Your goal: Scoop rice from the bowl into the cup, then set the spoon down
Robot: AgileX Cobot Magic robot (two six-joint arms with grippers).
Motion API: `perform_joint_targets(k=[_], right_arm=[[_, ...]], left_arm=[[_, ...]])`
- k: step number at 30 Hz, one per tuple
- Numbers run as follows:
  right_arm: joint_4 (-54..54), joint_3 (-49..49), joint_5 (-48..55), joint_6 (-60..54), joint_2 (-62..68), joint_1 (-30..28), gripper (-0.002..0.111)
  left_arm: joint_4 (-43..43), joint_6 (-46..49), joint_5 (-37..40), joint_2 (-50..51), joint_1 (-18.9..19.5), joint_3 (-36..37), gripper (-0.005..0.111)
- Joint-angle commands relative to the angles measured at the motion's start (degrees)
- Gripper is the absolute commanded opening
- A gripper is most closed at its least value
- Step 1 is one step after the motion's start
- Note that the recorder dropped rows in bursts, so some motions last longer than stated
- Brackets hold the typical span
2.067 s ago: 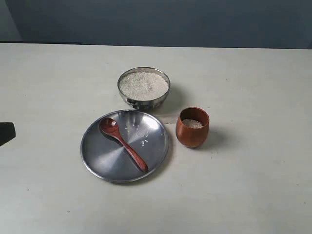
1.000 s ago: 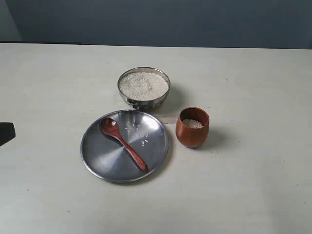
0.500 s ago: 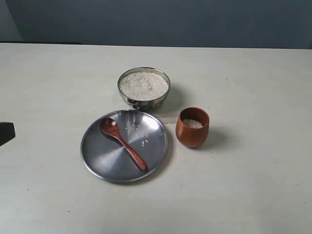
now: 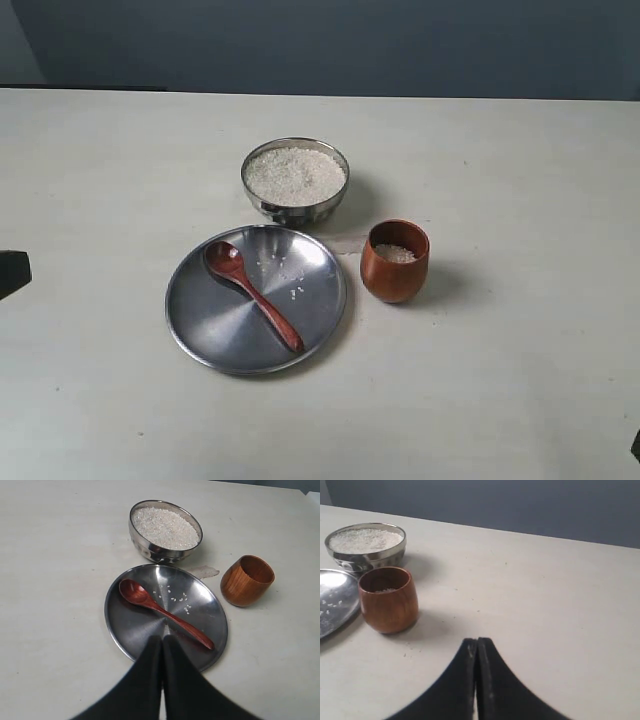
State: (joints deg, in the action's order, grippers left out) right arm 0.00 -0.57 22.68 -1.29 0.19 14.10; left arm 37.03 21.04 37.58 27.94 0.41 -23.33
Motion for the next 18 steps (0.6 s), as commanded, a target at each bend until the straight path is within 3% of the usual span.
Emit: perform_joint_targets(k=[1,12,18], right_arm=[[0.0,0.57,-2.1,-0.18,-0.19,-1.18,0.0],[0.6,0.57,-2.1,-0.18,-0.19,-11.58,0.0],[0.63,0.57,-2.1,-0.18,-0.19,-13.16,0.0]], left_arm=[[0.06,0.18,-0.1,0.22,0.07,-0.34,0.0],[0.06,0.18,-0.1,0.22,0.07,-0.34,0.0],[0.06,0.18,-0.1,0.22,0.07,-0.34,0.0]])
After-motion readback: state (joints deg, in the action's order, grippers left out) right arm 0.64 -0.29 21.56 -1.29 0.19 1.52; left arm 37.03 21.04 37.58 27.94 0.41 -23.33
